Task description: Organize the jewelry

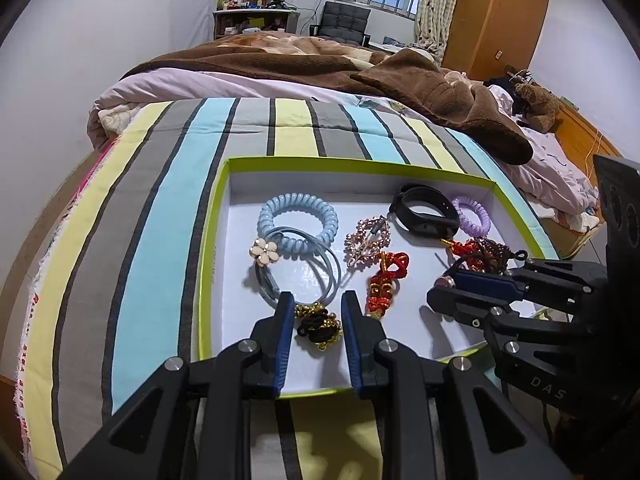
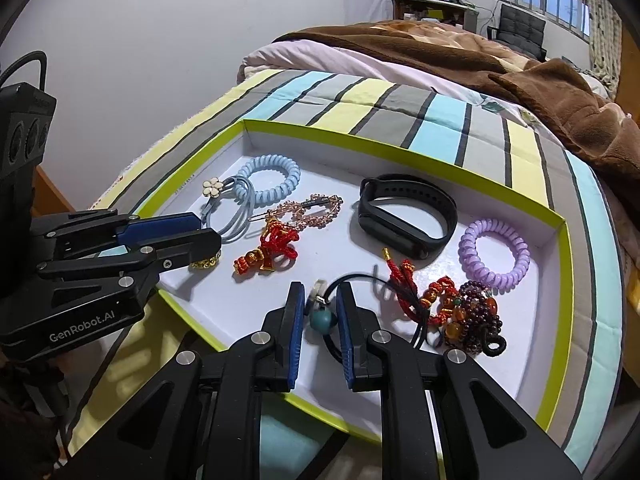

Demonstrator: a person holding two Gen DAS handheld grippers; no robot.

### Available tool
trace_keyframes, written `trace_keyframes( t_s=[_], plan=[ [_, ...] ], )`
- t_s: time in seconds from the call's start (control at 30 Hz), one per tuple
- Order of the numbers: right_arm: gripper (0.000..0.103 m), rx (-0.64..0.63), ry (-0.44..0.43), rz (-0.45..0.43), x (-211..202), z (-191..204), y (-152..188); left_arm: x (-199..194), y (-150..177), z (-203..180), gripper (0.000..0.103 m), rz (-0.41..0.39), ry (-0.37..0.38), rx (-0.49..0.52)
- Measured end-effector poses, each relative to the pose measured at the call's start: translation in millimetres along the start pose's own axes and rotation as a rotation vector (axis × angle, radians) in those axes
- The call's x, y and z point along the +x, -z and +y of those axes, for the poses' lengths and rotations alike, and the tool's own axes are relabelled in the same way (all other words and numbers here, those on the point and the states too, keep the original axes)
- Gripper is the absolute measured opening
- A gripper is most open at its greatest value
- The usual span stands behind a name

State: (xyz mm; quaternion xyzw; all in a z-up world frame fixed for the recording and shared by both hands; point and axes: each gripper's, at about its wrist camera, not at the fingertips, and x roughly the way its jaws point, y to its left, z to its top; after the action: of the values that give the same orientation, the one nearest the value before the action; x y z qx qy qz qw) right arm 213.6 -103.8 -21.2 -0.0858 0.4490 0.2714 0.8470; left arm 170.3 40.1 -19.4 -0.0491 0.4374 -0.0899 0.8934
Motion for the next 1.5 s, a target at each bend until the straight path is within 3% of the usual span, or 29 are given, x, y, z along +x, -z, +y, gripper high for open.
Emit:
trace_keyframes(
  t_s=[0.13, 0.53, 0.63, 0.87, 1.5],
  plan=[
    [0.024, 0.007, 0.008, -0.011, -3.0, 0.2, -0.3, -2.2, 0.2, -0.8, 0.032, -0.005, 0.000, 0.000],
    [0.026, 0.046, 0.058, -0.069, -22.1, 0.9, 5.2, -18.4, 5.0, -1.1, 0.033, -0.029, -0.043, -0.040],
    [0.050, 0.073, 0.066, -0.107, -33.7, 1.5, 9.1, -26.1, 7.6, -2.7, 0.033, -0.044, -0.057, -0.051],
    [0.051, 0.135, 0.106, -0.189, -62.2, 5.1, 22.5, -45.4, 16.7, -9.7, 0.039, -0.097, -0.096, -0.053],
    [0.051, 0.217, 0.232, -0.242, -101.3, 17.8, 69.8, -66.3, 44.4, -43.0, 0.039, -0.156, -0.212, -0.012]
  ],
)
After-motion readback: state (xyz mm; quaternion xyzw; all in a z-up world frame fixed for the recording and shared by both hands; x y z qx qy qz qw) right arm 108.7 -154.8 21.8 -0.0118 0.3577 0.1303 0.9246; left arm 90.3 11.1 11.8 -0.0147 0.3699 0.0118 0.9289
